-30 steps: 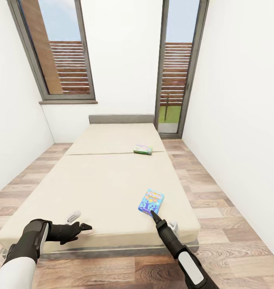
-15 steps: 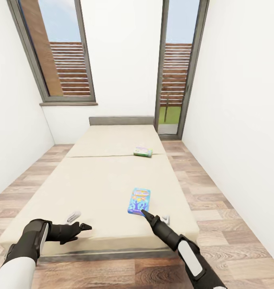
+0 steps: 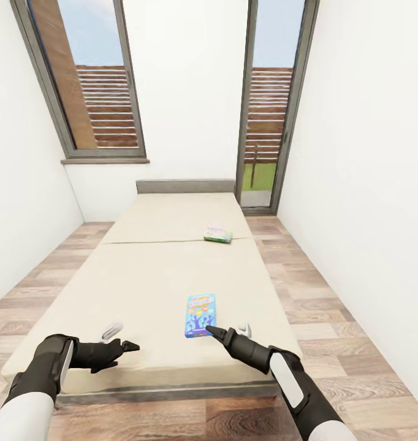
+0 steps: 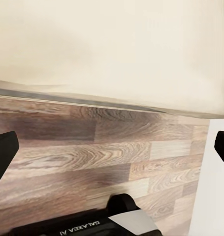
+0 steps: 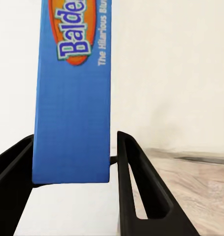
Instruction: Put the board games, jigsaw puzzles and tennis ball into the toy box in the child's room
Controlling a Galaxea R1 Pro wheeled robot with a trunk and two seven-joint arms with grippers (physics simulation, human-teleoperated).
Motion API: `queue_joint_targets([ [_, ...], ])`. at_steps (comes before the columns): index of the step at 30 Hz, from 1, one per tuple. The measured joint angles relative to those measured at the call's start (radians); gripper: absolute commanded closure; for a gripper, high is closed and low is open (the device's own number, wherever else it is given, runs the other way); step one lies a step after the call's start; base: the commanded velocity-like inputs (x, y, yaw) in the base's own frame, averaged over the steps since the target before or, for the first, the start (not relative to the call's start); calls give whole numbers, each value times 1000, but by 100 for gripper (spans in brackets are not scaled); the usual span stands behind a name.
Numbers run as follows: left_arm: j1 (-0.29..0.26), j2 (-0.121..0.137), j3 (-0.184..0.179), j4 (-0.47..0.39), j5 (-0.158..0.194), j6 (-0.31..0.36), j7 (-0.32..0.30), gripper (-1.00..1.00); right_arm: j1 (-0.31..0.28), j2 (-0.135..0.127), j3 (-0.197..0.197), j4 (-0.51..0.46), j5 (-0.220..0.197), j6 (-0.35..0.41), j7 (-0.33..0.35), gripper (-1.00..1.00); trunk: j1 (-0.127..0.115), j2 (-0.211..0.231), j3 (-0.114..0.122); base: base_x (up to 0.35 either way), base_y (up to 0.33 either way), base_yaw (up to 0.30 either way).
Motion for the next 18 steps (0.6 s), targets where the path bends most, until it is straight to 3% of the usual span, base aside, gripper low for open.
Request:
queue_joint_targets([
  [6, 0, 0, 0, 0, -1, 0, 0, -100, -1, 1, -6, -5, 16, 4, -19, 100, -23, 42, 19, 0, 0, 0],
  [18, 0, -1, -2, 0, 0, 0, 0, -100, 5, 13, -14, -5, 0, -8, -52, 100, -69, 126, 56, 0, 0, 0],
])
